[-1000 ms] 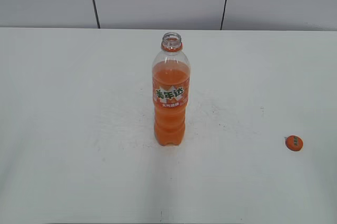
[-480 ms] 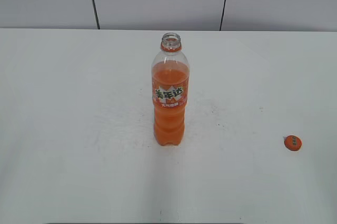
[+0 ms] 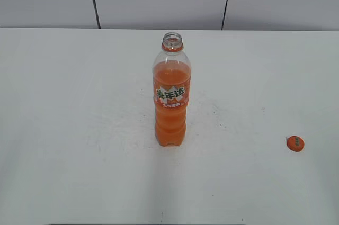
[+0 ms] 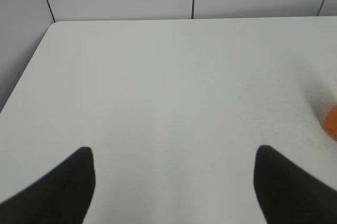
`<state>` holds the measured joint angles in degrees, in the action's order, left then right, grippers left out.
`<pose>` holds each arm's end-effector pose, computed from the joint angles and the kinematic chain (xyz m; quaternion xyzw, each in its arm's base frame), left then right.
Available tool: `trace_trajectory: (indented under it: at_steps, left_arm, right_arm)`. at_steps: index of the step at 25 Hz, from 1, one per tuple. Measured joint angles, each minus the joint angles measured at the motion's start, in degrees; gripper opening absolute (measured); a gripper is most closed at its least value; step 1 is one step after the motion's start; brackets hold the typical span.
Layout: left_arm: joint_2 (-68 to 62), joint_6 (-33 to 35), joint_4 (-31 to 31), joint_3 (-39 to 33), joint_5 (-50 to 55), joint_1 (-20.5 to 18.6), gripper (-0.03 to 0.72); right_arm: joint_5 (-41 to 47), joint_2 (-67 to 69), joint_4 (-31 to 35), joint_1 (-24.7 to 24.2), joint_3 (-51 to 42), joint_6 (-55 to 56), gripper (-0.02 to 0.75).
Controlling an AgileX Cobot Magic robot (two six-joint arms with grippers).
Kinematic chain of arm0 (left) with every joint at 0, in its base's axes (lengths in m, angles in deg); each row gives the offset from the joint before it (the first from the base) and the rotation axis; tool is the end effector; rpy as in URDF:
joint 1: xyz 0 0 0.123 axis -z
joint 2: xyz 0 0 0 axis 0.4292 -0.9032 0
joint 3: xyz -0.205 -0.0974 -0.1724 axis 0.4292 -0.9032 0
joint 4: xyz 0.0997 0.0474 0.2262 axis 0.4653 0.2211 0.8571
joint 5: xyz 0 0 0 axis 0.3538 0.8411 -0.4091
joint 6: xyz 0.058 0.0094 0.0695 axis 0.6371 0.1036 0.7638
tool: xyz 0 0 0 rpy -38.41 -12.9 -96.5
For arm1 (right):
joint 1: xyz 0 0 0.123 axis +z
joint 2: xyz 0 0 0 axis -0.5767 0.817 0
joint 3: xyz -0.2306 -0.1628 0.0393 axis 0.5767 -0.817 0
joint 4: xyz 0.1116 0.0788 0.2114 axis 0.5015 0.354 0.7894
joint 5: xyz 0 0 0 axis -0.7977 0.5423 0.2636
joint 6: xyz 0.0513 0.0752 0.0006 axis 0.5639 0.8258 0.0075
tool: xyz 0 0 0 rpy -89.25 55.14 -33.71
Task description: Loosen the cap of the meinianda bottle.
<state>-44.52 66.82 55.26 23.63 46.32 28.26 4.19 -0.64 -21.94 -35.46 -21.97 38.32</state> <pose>-0.0140 0.0044 0.2981 -0.0105 0.8254 -0.0106 0.5643 0.0018 0.0047 0.2639 -0.0862 0.8518 -0.0239 0.5162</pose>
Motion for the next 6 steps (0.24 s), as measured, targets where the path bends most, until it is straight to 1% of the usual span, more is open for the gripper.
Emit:
trace_trajectory:
  at_steps: [6]
  left_arm:
    - [0.0,0.0,-0.1,0.0,0.0,-0.1,0.561]
  right_arm:
    - [0.0,0.0,0.0,0.0,0.0,0.0,0.514]
